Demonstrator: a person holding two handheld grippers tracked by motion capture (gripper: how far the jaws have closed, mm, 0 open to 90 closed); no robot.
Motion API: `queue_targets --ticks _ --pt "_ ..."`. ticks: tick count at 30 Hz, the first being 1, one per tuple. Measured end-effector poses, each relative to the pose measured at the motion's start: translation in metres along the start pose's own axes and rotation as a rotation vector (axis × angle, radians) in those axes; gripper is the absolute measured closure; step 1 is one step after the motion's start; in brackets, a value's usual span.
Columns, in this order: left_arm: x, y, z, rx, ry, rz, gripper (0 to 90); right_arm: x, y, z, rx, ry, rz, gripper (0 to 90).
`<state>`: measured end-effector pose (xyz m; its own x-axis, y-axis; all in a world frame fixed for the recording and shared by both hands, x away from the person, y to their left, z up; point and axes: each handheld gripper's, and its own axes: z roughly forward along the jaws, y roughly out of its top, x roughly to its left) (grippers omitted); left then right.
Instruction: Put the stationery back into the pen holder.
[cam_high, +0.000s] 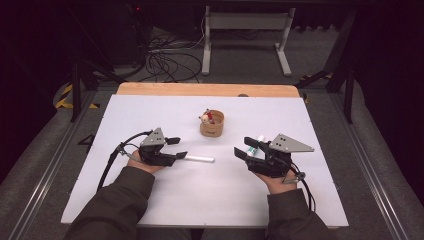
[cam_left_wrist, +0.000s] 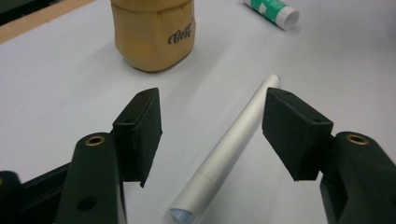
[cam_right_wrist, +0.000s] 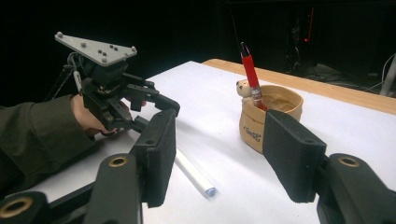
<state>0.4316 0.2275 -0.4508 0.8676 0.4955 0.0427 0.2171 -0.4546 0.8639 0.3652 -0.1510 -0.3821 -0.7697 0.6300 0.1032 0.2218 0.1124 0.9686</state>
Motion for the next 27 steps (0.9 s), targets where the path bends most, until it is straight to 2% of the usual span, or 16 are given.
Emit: queue_targets --ticks 6,11,22,27 --pt "0.0009 -0.006 0.0043 0.053 -0.004 0.014 43.7 -0.0002 -0.0001 0.0004 0.002 0.001 -0.002 45.4" --pt "0.0007 -0.009 0.008 0.076 -0.01 0.014 45.7 -0.0002 -0.0001 0.0003 0.003 0.002 -0.004 45.4" --pt "-0.0003 -0.0086 0.0094 0.091 -0.011 0.022 53.0 0.0001 -0.0001 0.0005 0.007 0.007 -0.002 45.4" --pt "-0.0006 -0.0084 0.0104 0.121 -0.009 0.028 55.9 0.0 -0.0002 0.0007 0.009 0.009 -0.002 45.3"
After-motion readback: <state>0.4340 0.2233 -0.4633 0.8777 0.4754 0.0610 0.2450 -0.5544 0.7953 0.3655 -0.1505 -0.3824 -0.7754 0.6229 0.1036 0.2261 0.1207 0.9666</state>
